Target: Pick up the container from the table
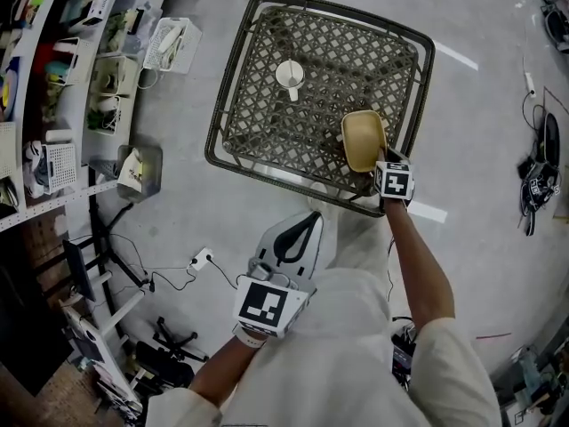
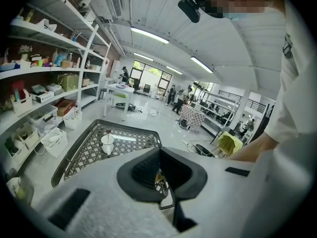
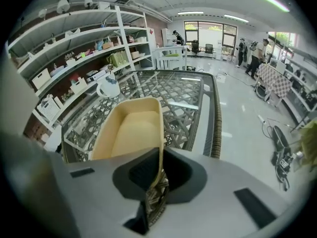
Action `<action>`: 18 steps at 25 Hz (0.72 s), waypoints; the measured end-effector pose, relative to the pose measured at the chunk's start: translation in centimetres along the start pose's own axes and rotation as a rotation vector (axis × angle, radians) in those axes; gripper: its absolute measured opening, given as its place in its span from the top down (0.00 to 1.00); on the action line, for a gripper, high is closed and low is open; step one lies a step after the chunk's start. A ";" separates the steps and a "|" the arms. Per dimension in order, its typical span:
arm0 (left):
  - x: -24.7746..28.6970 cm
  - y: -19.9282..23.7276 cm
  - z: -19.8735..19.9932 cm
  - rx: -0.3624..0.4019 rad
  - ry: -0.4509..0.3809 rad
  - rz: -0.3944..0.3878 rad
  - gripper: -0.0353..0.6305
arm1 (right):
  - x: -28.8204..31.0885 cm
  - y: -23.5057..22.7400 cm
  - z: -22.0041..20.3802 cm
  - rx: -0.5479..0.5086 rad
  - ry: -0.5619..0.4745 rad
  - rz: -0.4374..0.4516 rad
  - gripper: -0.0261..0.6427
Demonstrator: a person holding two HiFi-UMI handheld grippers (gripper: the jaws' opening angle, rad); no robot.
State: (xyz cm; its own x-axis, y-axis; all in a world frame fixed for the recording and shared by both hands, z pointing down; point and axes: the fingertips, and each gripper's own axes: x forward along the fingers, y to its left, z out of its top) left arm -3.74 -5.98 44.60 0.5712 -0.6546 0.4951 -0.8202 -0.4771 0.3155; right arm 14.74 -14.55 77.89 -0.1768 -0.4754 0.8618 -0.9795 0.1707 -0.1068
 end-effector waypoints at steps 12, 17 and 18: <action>-0.2 -0.2 -0.2 0.011 -0.011 -0.013 0.91 | -1.2 0.0 0.8 -0.027 -0.036 0.007 0.92; -0.2 -0.7 0.2 0.022 -0.027 -0.027 0.91 | -2.7 0.2 1.9 -0.057 -0.073 0.029 0.92; -0.1 -0.8 0.3 0.025 -0.031 -0.031 0.91 | -3.1 0.3 2.0 -0.066 -0.080 0.031 0.92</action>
State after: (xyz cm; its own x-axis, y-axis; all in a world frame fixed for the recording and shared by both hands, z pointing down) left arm -3.17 -5.67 44.07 0.5976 -0.6567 0.4600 -0.8011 -0.5120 0.3100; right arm 14.82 -14.79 74.20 -0.2171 -0.5359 0.8159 -0.9654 0.2418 -0.0981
